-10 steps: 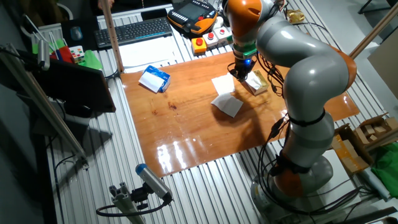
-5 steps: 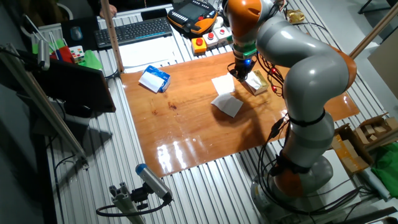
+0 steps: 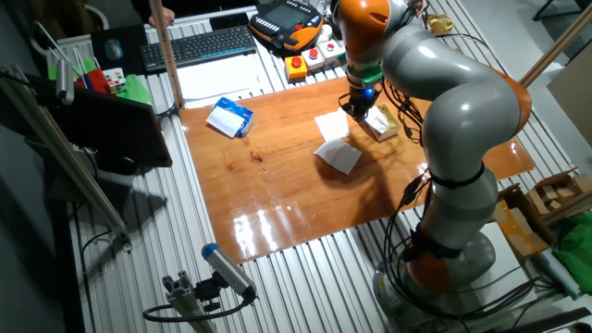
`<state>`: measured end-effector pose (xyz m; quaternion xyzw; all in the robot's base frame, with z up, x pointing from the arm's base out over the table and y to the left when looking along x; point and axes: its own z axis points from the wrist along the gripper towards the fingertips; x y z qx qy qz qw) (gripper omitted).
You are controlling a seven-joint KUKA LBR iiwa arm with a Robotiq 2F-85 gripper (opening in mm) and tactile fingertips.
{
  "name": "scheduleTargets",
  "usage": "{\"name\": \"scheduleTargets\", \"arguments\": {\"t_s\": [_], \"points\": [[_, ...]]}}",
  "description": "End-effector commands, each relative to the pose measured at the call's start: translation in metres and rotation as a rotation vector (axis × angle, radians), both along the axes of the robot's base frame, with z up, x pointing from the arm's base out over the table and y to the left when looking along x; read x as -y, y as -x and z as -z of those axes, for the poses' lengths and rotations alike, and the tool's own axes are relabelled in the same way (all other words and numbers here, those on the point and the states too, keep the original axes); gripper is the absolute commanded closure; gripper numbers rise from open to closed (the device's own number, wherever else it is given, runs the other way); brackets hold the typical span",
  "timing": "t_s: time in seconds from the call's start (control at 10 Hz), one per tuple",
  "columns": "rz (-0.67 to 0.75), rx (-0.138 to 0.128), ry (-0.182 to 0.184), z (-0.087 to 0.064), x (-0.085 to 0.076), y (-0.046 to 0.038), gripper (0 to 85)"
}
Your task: Pull out a napkin
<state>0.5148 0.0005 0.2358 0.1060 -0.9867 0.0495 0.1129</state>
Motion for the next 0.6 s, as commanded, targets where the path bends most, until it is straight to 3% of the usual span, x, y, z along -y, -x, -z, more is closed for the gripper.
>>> {"name": "scheduleTargets", "arguments": {"t_s": [0.0,0.4,0.5], "points": [[0.000,-0.002,0.000,0.0000,0.0000,0.0000,84.0],[0.013,0.002,0.003,0.0000,0.0001,0.0000,84.0],[0.026,0.037,0.001,0.0000,0.0001,0.0000,84.3]]}}
